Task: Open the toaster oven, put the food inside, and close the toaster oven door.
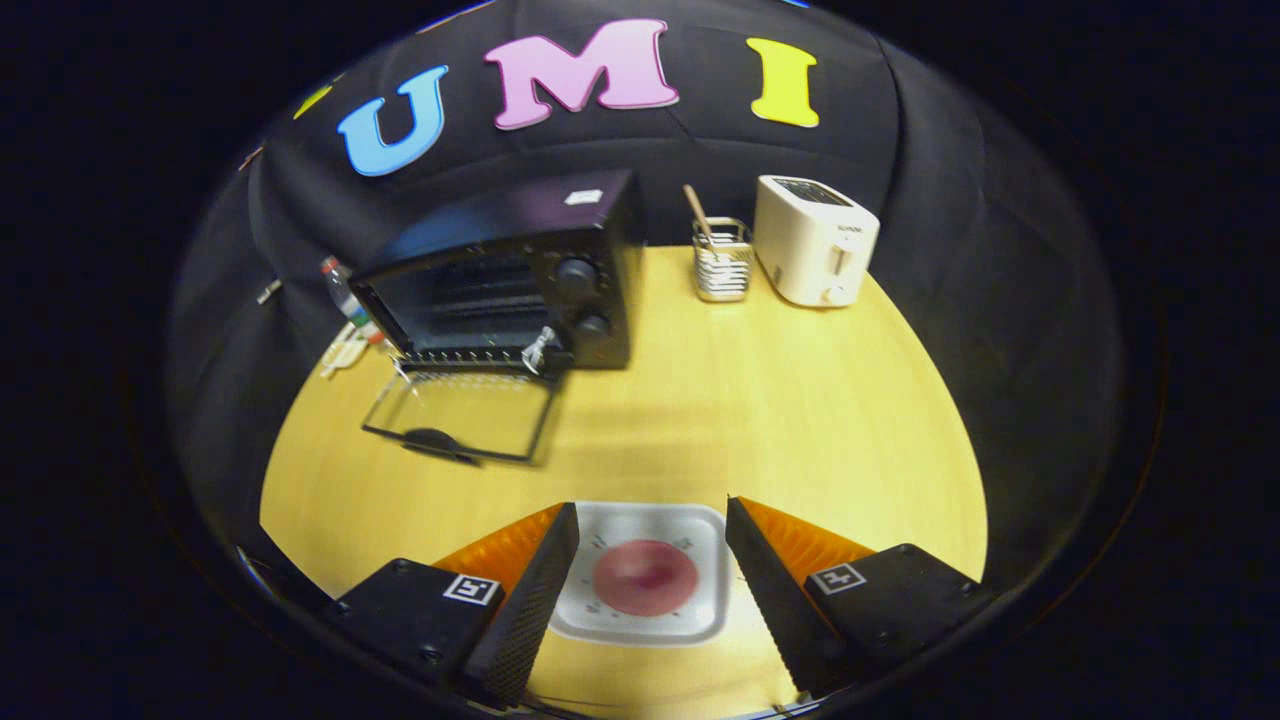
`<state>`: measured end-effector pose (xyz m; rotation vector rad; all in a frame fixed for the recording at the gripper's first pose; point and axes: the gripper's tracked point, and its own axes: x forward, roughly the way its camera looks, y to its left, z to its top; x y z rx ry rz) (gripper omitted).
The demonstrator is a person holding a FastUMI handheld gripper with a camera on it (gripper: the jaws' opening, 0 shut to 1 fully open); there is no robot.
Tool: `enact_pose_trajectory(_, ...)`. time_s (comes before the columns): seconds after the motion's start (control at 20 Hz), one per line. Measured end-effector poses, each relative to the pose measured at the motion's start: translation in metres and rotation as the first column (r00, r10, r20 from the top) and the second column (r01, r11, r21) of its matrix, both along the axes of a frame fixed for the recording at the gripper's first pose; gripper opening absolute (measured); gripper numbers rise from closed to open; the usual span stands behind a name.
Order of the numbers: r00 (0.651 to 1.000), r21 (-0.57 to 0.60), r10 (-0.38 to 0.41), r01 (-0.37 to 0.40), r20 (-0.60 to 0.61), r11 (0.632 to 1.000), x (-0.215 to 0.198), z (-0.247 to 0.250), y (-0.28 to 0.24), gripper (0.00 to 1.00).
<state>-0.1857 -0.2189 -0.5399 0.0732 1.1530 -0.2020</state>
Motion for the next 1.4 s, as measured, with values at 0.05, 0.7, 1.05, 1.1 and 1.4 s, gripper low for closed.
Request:
enact_pose_trajectory(0.05, 1.0, 0.002, -0.011, 0.011, -0.027, 1.0, -0.008, -0.005, -0.008, 0.96)
enact_pose_trajectory(0.7, 0.963, 0.019, -0.04, 0.047, -0.266, 0.999, -0.056, -0.075, -0.043, 0.63)
enact_pose_trajectory(1.05, 0.939, 0.03, -0.085, 0.101, -0.334, 0.994, -0.065, -0.088, -0.04, 0.15)
enact_pose_trajectory(1.1, 0.935, 0.034, -0.093, 0.111, -0.342, 0.993, -0.065, -0.088, -0.04, 0.15)
enact_pose_trajectory(1.4, 0.898, 0.101, -0.055, 0.11, -0.437, 0.989, -0.069, -0.09, -0.036, 0.08)
